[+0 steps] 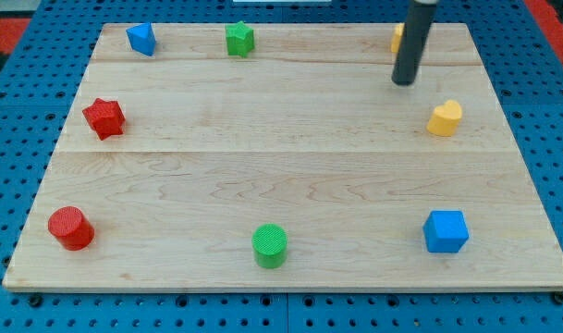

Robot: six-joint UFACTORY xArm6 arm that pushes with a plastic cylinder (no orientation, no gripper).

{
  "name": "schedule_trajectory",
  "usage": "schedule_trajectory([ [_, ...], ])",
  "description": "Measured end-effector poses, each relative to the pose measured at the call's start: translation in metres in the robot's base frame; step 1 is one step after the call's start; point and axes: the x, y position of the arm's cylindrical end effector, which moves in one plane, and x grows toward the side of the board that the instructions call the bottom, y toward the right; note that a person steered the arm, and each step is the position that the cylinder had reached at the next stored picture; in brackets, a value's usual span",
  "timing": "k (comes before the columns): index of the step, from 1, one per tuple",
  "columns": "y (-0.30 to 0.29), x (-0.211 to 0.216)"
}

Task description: Push the yellow heart to the center

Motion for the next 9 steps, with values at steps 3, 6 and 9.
schedule_trajectory([
  [3, 0.132, 0.099],
  [6, 0.149, 0.057],
  [9, 0.072, 0.016],
])
